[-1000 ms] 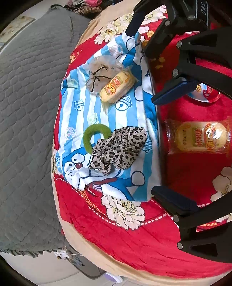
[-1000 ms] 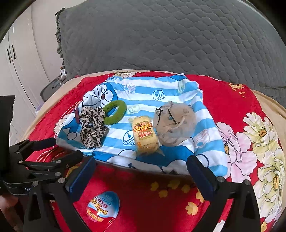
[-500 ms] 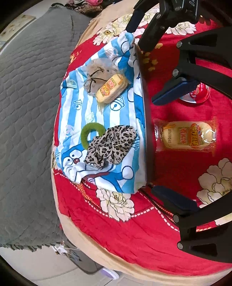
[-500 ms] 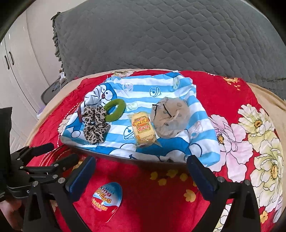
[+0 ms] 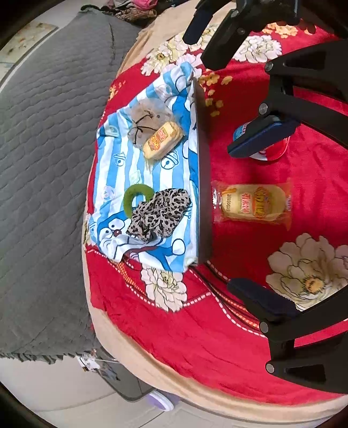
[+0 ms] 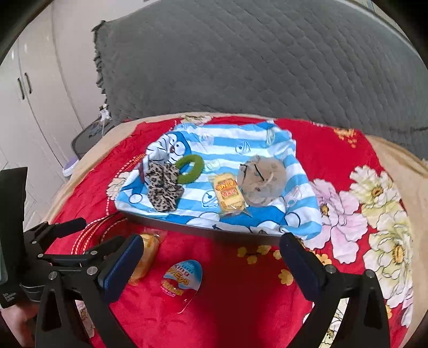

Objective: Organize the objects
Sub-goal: 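Move the left tool to the yellow bread packet while the right tool approaches the Kinder egg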

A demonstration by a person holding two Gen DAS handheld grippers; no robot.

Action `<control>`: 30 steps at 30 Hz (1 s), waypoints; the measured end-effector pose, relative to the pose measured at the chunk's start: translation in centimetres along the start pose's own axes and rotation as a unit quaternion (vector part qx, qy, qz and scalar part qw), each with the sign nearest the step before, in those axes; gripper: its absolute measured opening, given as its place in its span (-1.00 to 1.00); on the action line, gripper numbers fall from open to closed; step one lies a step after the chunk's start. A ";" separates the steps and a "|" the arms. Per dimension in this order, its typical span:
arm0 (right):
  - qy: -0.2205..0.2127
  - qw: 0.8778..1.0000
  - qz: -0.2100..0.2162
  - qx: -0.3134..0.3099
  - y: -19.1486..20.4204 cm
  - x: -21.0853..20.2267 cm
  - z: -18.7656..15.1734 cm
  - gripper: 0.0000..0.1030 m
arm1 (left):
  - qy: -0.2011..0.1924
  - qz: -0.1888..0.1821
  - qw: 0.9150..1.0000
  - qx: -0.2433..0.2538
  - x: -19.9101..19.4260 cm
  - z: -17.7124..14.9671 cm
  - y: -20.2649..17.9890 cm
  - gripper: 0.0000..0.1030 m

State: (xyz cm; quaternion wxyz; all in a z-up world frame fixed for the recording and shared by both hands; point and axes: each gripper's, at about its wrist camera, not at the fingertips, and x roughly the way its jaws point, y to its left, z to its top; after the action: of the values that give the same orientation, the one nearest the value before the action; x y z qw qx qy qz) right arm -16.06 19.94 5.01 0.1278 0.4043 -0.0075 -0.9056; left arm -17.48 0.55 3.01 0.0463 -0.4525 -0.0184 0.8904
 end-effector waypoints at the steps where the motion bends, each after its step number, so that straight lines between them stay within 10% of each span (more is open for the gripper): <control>1: -0.001 1.000 0.002 -0.001 0.2 -0.3 0.0 0.99 | -0.003 0.000 1.000 -0.003 -0.5 -0.1 0.1 0.78; 30: -0.060 0.998 0.020 0.011 1.7 -9.8 -3.4 0.99 | -0.060 -0.002 0.998 -0.026 -11.1 -3.7 0.5 0.78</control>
State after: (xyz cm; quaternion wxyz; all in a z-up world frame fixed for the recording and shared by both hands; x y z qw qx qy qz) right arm -6.85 20.94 10.07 0.1411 0.3499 -0.0330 -0.9255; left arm -7.99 -1.05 9.76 0.0349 -0.3995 -0.0452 0.9150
